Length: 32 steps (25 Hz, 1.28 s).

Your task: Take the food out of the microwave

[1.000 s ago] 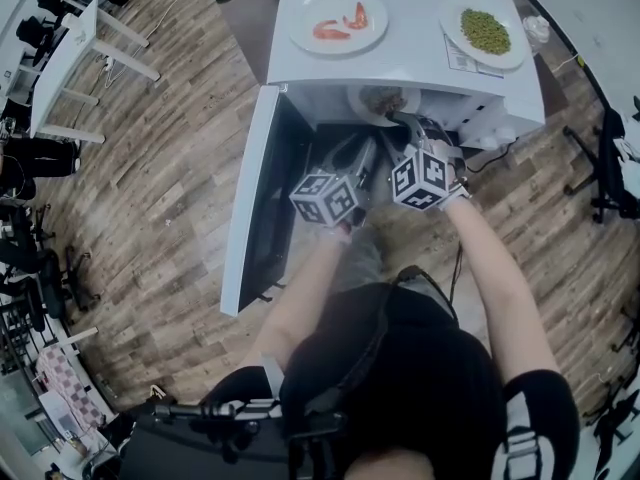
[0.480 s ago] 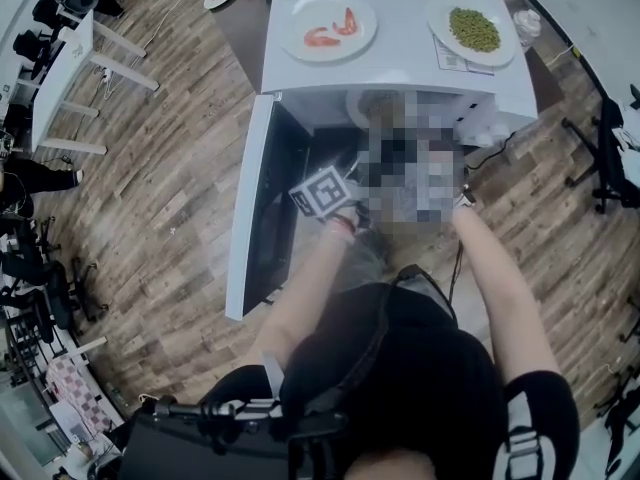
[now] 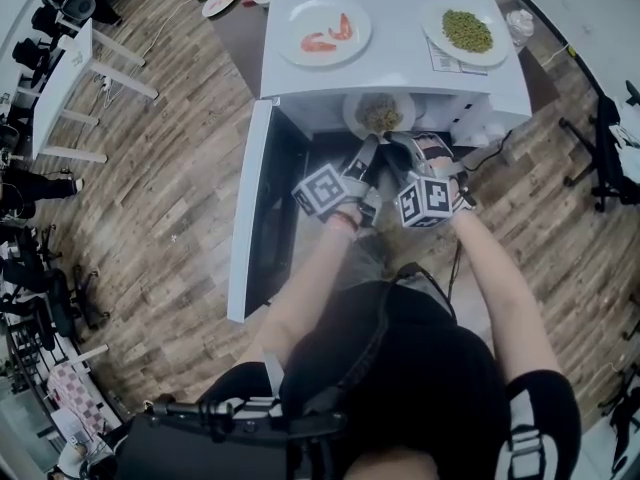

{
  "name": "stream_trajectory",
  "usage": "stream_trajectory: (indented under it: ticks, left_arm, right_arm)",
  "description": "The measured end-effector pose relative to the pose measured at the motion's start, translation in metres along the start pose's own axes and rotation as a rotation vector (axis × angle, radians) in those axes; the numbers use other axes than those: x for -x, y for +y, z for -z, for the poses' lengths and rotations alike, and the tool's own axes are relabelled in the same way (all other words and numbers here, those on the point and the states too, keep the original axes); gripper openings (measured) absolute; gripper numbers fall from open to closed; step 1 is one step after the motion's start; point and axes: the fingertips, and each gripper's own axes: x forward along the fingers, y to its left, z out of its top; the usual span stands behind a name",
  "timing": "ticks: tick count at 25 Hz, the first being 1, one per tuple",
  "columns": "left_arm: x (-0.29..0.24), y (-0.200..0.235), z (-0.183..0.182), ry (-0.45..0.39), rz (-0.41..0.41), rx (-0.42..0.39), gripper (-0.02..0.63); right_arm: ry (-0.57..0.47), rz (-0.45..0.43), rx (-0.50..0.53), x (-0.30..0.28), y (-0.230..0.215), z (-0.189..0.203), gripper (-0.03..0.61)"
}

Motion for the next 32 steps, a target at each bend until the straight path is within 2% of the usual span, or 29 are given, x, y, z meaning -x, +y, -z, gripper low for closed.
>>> stream_trajectory:
  ticks: [2, 8, 11, 14, 17, 21, 26, 32]
  left_arm:
    - [0.0, 0.0, 0.0, -0.002, 0.002, 0.01, 0.058]
    - [0.001, 0.001, -0.003, -0.026, 0.009, 0.042, 0.044]
    - [0.002, 0.0, -0.002, -0.028, 0.006, 0.061, 0.043]
    - [0.003, 0.002, 0.0, -0.029, -0.002, 0.069, 0.04]
    - [0.003, 0.002, -0.002, -0.039, 0.001, 0.082, 0.04]
    - [0.003, 0.002, -0.003, -0.042, 0.008, 0.095, 0.038]
    - [0.003, 0.005, -0.002, -0.045, 0.02, 0.103, 0.035]
    - [0.005, 0.007, -0.003, -0.049, 0.013, 0.092, 0.035]
  right_arm:
    - [0.002, -0.001, -0.002, 0.002, 0.001, 0.0, 0.075]
    - [0.001, -0.029, -0.028, 0.012, 0.007, 0.003, 0.12]
    - [-0.002, -0.035, -0.057, 0.019, 0.011, 0.006, 0.121]
    - [0.0, -0.03, -0.118, 0.026, 0.013, 0.011, 0.121]
    - [-0.011, -0.012, -0.227, 0.034, 0.012, 0.015, 0.121]
    - [-0.02, -0.015, -0.493, 0.038, 0.014, 0.023, 0.121]
    - [-0.083, -0.024, -0.959, 0.033, 0.01, 0.03, 0.092]
    - [-0.23, -0.174, -1.466, 0.023, 0.009, 0.017, 0.11]
